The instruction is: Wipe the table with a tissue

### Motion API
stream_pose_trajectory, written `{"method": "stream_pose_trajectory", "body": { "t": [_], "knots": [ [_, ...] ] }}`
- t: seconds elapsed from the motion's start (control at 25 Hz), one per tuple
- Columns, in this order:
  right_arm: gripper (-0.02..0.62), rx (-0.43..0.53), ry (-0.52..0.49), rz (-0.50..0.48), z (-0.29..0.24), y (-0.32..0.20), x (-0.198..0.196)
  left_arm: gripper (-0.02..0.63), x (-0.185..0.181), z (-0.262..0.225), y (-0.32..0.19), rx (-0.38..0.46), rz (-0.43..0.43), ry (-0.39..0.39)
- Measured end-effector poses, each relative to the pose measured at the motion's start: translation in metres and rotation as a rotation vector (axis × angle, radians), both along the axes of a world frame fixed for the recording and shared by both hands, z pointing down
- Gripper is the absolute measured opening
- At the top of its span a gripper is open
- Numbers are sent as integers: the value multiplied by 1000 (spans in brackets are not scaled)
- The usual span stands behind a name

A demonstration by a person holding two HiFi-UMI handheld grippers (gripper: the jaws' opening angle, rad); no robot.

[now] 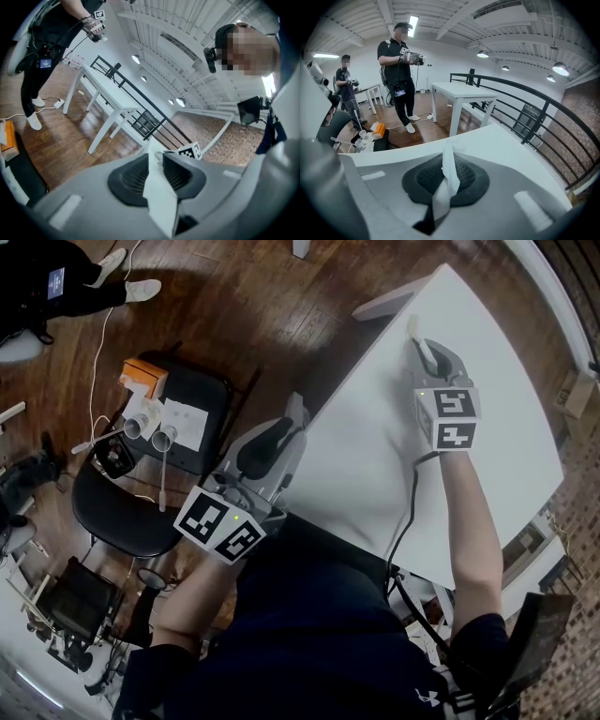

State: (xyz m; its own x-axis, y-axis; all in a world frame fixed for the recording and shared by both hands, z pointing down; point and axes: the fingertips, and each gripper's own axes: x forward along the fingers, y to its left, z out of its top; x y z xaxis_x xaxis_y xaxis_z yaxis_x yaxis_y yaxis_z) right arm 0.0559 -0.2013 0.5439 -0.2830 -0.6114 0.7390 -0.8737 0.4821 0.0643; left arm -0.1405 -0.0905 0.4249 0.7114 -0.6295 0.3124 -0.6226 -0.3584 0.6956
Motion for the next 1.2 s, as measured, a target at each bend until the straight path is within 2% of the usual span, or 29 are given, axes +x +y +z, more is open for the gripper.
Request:
{"method": "stream_pose_trajectory", "body": {
  "t": [0.28,0.48,0.8,0.96,1.2],
  "knots": [
    [15,10,5,1,-1,-3,-4,94,-2,-4,2,7,-5,1],
    [15,9,-58,-63,3,14,-30,94,-8,-11,1,21,-11,-3],
    [15,46,-153,-104,-39,38,-70,94,4,-32,3,63,22,-7],
    [15,66,-193,-85,-59,55,-73,94,17,-53,7,111,60,8],
    [15,123,-263,17,-111,83,-63,94,35,-77,24,158,137,23]
  ]
}}
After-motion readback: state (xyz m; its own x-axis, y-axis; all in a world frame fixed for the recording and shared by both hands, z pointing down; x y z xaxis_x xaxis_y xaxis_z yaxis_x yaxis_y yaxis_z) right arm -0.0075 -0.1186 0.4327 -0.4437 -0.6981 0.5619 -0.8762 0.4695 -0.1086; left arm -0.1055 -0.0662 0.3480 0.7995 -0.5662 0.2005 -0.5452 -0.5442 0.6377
